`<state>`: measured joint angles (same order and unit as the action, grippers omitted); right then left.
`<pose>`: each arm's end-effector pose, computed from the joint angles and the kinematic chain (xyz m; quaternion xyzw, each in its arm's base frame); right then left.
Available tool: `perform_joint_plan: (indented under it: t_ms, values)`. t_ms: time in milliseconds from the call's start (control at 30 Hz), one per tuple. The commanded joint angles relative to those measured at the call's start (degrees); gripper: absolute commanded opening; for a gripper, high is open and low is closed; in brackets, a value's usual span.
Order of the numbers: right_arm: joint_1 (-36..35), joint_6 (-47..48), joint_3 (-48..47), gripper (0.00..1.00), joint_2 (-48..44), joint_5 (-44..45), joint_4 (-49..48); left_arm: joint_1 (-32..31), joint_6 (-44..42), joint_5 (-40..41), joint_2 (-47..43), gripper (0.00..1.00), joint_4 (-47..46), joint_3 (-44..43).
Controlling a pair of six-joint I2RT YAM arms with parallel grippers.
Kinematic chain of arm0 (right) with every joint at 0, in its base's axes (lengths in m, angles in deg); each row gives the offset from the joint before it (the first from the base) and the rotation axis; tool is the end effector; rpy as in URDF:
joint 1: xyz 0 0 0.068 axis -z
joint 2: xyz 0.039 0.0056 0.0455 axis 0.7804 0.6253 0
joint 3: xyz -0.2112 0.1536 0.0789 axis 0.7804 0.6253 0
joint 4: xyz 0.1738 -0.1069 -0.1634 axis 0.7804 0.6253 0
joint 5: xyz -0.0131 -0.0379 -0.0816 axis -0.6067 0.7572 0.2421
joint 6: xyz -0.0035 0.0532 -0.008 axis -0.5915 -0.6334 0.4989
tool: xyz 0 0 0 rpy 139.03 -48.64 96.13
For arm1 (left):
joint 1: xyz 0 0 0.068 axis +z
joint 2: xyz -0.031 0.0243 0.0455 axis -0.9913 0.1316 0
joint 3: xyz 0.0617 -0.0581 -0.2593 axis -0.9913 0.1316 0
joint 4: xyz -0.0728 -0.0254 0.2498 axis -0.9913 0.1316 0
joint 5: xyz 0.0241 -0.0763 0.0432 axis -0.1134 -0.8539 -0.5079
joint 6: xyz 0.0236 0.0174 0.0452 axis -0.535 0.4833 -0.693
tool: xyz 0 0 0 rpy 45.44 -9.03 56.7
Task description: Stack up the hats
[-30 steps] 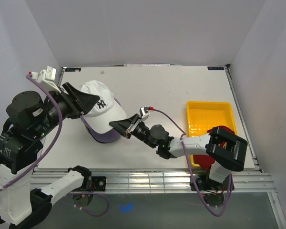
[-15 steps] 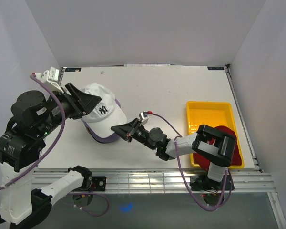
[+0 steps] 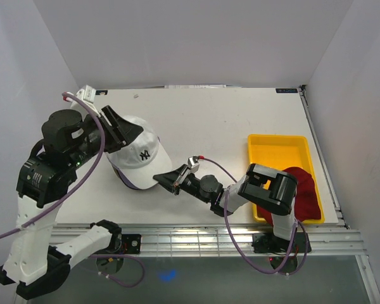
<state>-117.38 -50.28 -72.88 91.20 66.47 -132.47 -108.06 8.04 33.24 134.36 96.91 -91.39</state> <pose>0.1432 0.3115 0.1675 0.2029 0.6096 0.7466 0.1728 0.1050 -0.0525 0.5003 -0.0878 0.8110 -0.3334 0.4727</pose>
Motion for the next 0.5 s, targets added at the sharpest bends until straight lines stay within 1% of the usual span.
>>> perform_joint_plan:
  t_ms: [0, 300, 367, 467]
  values:
    - [0.3, -2.4, 2.5, 0.08, 3.6, 0.0, -13.4, -0.2, 1.1, 2.1, 0.7, 0.55, -1.8, 2.1]
    - [0.7, -0.6, 2.5, 0.08, 5.5, -1.8, -8.5, -0.2, 2.2, 10.5, 3.3, 0.54, -2.0, 6.3]
    - [0.7, -0.8, 2.5, 0.08, 7.0, -2.0, -9.2, -0.2, 2.6, 13.3, 4.1, 0.54, -2.0, 6.6]
    - [0.7, -1.2, 2.4, 0.08, 8.8, -2.2, -9.7, -0.1, 2.6, 15.4, 5.4, 0.54, -1.9, 6.1]
